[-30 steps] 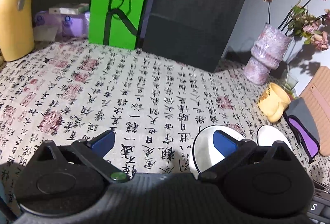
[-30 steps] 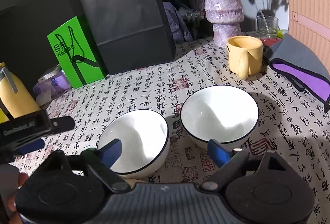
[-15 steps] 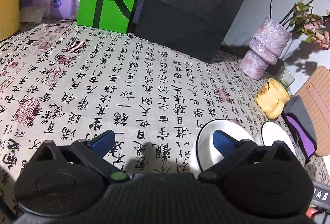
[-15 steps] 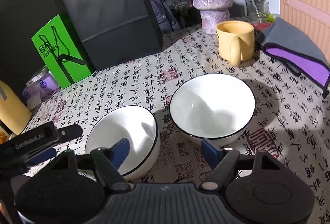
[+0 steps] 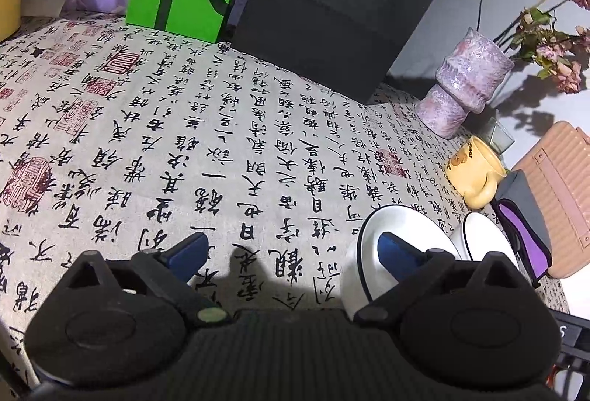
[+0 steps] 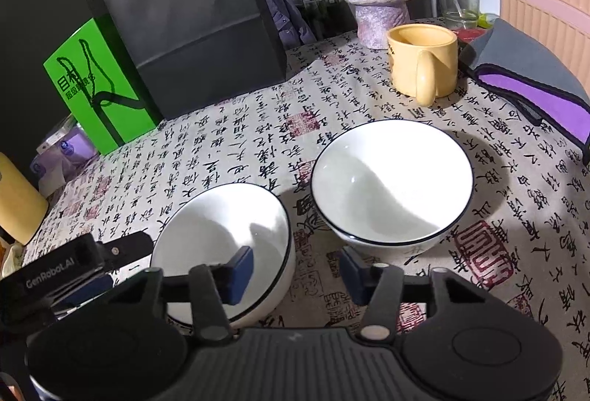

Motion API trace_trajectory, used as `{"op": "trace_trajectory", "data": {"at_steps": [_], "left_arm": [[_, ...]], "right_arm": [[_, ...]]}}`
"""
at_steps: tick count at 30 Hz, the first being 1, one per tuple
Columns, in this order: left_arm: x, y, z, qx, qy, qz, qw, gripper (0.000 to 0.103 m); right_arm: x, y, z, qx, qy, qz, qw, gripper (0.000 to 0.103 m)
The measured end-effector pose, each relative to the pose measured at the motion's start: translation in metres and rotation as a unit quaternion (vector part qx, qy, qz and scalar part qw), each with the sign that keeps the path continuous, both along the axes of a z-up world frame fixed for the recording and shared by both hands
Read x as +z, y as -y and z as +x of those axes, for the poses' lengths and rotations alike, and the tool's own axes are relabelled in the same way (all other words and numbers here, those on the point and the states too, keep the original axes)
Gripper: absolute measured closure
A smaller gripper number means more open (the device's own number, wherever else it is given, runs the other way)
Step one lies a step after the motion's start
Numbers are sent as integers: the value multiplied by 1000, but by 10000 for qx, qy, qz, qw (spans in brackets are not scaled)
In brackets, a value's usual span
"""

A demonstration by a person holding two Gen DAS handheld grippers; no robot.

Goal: Organize plates and bowls
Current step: 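Close both tools on the rim of the nearer white bowl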

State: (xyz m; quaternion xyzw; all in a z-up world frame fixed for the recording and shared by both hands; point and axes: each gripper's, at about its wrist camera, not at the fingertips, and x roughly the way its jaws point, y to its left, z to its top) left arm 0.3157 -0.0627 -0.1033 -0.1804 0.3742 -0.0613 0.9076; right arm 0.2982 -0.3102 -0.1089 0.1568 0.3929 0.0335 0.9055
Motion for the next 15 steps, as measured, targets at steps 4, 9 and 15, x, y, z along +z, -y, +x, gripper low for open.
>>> {"op": "trace_trajectory", "data": {"at_steps": [4, 9, 15], "left_arm": [[-5, 3, 4, -148, -102, -10, 9998, 10], [-14, 6, 9, -358, -320, -96, 9988, 26], [-17, 6, 11, -504, -335, -234, 9979, 34]], "right_arm": [[-1, -5, 3, -7, -32, -56, 10000, 58], [-4, -10, 8, 15, -115, -95, 9999, 66], [-9, -18, 15, 42, -224, -188, 9996, 73]]}}
